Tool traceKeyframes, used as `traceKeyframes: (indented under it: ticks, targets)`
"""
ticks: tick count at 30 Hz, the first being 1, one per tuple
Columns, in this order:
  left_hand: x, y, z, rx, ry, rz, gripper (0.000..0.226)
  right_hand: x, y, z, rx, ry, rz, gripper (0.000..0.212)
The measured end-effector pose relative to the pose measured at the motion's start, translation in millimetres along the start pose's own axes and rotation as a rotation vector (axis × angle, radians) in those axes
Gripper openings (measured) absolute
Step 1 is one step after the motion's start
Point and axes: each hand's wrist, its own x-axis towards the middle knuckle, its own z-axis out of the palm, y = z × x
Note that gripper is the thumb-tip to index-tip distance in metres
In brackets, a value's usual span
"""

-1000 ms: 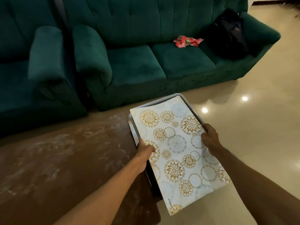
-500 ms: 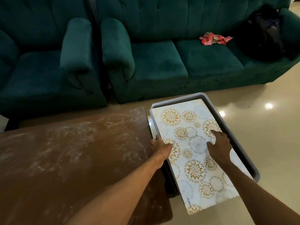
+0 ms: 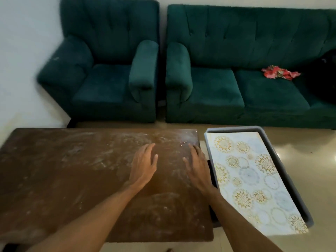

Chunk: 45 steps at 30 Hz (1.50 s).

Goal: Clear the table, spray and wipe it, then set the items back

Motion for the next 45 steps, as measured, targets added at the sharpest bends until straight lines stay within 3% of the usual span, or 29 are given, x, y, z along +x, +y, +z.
traceKeyframes:
  ticks: [8, 15, 21, 35, 41, 45]
  targets:
    - [-106.6, -86.5, -177.2, 0.179, 0.296, 0.014, 0.058, -58.8, -208.8, 33.5, -0.078, -0.053, -0.436, 0.063]
    - [-257.5, -161.1, -297.3, 0.116, 0.531, -0.207, 0.055, -173.9, -375.6, 75.7, -0.011, -0.165, -0.638, 0.061]
    - [-404.1, -232.1, -356.5, 0.115, 0.682, -0.400, 0.056, -298.6, -479.3, 132.8, 0.055, -0.344, -0.792, 0.060]
    - [-648.4, -379.6, -351.9, 0.072, 0.918, -1.012, 0.052, -509.2, -604.2, 308.9, 0.066, -0.867, -1.123, 0.057]
    - [-716.5, -436.6, -323.6, -0.078, 1.001, -1.281, 0.052, -584.1, -615.0, 389.9, -0.013, -1.054, -1.201, 0.056]
    - [-745.1, -504.3, -308.9, -0.212, 1.019, -1.364, 0.055, -619.6, -621.1, 461.8, -0.102, -1.110, -1.244, 0.057]
